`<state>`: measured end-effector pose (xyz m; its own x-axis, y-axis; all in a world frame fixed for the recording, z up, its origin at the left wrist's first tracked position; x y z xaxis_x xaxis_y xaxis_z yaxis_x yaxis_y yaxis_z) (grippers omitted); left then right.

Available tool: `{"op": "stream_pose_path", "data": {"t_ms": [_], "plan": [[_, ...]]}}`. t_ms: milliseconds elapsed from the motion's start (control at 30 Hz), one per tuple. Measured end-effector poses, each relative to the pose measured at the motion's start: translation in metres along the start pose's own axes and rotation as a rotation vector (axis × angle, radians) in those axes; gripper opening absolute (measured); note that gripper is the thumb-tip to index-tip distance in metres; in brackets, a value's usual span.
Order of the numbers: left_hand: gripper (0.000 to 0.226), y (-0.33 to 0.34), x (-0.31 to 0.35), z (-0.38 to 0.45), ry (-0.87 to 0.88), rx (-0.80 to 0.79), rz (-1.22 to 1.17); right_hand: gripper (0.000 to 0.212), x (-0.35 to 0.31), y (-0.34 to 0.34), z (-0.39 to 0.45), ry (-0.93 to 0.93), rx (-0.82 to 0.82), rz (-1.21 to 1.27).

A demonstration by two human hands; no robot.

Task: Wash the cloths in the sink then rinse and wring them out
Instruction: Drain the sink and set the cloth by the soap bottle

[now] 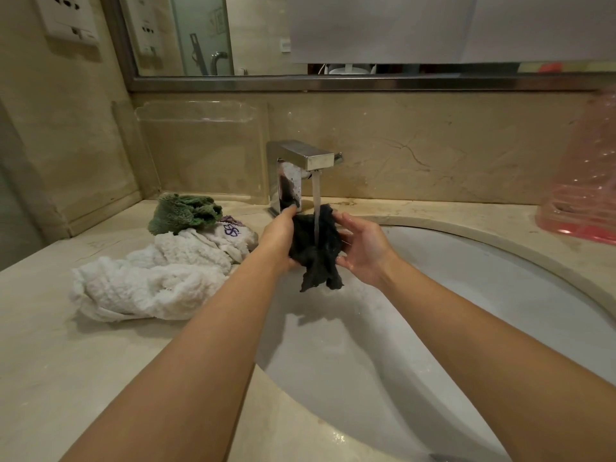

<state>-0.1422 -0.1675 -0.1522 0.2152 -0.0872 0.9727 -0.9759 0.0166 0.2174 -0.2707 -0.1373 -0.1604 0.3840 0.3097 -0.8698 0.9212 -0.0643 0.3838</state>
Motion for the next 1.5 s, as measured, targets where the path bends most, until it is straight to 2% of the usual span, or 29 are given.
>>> {"op": "stream_pose_path", "data": {"t_ms": [100, 200, 367, 467, 533, 600, 633, 700, 733, 800, 867, 967, 1067, 1167, 1267, 1367, 1500], "plan": [[0.066, 0.004, 0.0, -0.003, 0.023, -0.079, 0.063, 0.044, 0.002, 0.005, -0.002, 0.045, -0.063, -0.091], [0.043, 0.005, 0.003, -0.007, 0.104, -0.107, 0.229, 0.064, 0.005, 0.006, -0.002, 0.085, -0.124, -0.144], [0.038, 0.007, 0.003, -0.01, 0.226, -0.134, 0.395, 0.086, 0.007, -0.003, -0.001, 0.142, -0.183, -0.054], [0.034, 0.006, 0.003, -0.01, 0.227, -0.12, 0.387, 0.083, 0.009, -0.005, -0.004, 0.152, -0.202, 0.072], [0.029, 0.005, 0.004, -0.007, 0.227, -0.093, 0.411, 0.076, 0.007, -0.007, -0.005, 0.122, -0.147, 0.154], [0.03, 0.003, 0.005, -0.005, 0.221, -0.058, 0.43, 0.06, 0.003, -0.015, -0.003, 0.086, 0.026, 0.215], [0.032, 0.004, 0.005, -0.004, 0.211, -0.058, 0.441, 0.047, 0.002, -0.02, -0.001, 0.073, 0.153, 0.17], [0.034, 0.007, 0.007, -0.006, 0.179, -0.06, 0.396, 0.032, 0.005, -0.028, 0.001, 0.121, 0.365, -0.068], [0.033, 0.008, 0.008, -0.008, 0.158, -0.056, 0.324, 0.036, 0.011, -0.029, 0.002, 0.192, 0.385, -0.184], [0.03, 0.01, 0.008, -0.013, 0.093, -0.03, 0.103, 0.054, 0.028, -0.027, 0.002, 0.398, 0.272, -0.174], [0.027, 0.011, 0.008, -0.017, 0.05, -0.009, -0.075, 0.068, 0.036, -0.019, 0.001, 0.496, 0.092, 0.013], [0.019, 0.009, 0.009, -0.017, 0.032, -0.023, -0.089, 0.062, 0.028, -0.009, -0.001, 0.424, 0.023, 0.177], [0.041, 0.009, 0.006, -0.014, 0.021, -0.074, 0.082, 0.044, 0.022, -0.005, -0.005, 0.308, 0.114, 0.197], [0.052, 0.009, 0.0, -0.015, 0.069, -0.125, 0.374, 0.025, 0.02, -0.008, -0.007, 0.219, 0.188, 0.13], [0.046, 0.012, -0.001, -0.018, 0.133, -0.132, 0.447, 0.015, 0.013, -0.012, -0.006, 0.122, 0.302, -0.011], [0.033, 0.014, 0.005, -0.02, 0.257, -0.097, 0.554, 0.017, 0.009, -0.004, -0.002, 0.035, 0.389, -0.203], [0.04, 0.018, 0.013, -0.024, 0.384, -0.048, 0.55, 0.038, 0.007, 0.016, -0.003, -0.136, 0.498, -0.345]]}}
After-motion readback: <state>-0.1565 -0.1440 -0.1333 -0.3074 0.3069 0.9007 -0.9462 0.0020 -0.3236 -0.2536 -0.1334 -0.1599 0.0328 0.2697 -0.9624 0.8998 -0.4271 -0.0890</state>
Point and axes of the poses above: each hand's wrist, its own z-axis towards the middle knuckle, its own y-axis out of the palm, x = y × z, the point moved 5 cm from there along z, towards the middle knuckle, and after that the axes turned 14 degrees about y, right-handed, at the moved point
